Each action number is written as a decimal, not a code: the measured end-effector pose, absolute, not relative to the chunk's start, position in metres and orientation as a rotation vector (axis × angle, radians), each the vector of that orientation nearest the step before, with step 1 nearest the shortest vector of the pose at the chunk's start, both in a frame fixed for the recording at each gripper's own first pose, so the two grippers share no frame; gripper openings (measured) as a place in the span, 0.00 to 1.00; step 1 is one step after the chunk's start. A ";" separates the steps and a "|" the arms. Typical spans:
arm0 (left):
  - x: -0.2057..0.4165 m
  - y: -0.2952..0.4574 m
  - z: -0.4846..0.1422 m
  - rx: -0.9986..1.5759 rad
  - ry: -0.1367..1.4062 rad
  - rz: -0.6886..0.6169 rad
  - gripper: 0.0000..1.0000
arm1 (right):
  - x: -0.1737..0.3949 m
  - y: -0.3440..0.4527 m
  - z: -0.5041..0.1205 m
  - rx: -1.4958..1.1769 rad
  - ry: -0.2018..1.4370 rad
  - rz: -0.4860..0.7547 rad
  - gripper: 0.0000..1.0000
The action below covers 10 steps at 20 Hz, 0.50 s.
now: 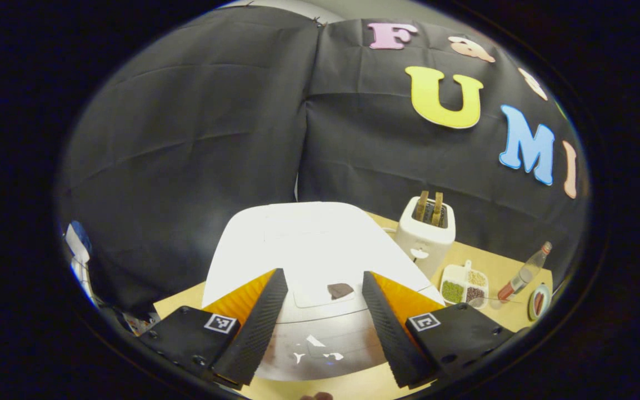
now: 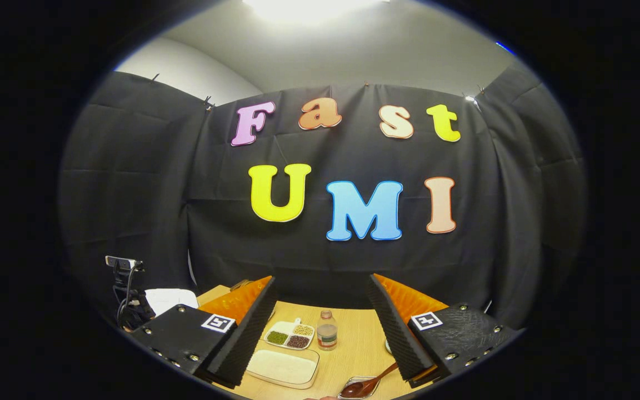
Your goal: Close the left gripper, press the button to open the rice cooker; take a wooden spoon from the chopstick holder with the right hand, scoop a spoonful of rice and pour it into the rice cooker, then put the wooden spoon back into the chopstick holder.
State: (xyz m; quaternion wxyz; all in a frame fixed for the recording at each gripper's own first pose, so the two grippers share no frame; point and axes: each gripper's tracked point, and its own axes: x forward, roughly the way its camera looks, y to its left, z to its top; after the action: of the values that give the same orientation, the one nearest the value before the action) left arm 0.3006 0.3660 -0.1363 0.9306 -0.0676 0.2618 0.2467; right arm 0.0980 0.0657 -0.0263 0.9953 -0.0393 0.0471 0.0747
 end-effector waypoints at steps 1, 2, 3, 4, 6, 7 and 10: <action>0.302 0.362 -0.137 -0.137 0.534 0.498 0.97 | 0.098 0.066 -0.028 -0.078 0.098 0.155 0.99; 0.301 0.365 -0.138 -0.111 0.535 0.493 0.94 | 0.097 0.065 -0.029 -0.074 0.097 0.159 0.99; 0.302 0.369 -0.138 -0.061 0.533 0.483 0.97 | 0.096 0.066 -0.027 -0.065 0.094 0.166 0.99; 0.302 0.377 -0.134 -0.024 0.526 0.472 0.97 | 0.096 0.067 -0.027 -0.060 0.093 0.174 0.99; 0.304 0.378 -0.132 -0.013 0.521 0.469 0.98 | 0.095 0.065 -0.028 -0.067 0.095 0.185 0.99; 0.306 0.377 -0.132 -0.022 0.516 0.468 0.98 | 0.094 0.064 -0.027 -0.068 0.094 0.188 0.99; 0.311 0.370 -0.135 -0.025 0.517 0.454 0.96 | 0.092 0.058 -0.025 -0.063 0.092 0.190 0.99</action>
State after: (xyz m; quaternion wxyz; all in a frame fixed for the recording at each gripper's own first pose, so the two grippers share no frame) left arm 0.3108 0.3703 -0.1351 0.9414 -0.0124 0.2532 0.2226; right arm 0.0920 0.0584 -0.0255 0.9939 -0.0316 0.0461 0.0946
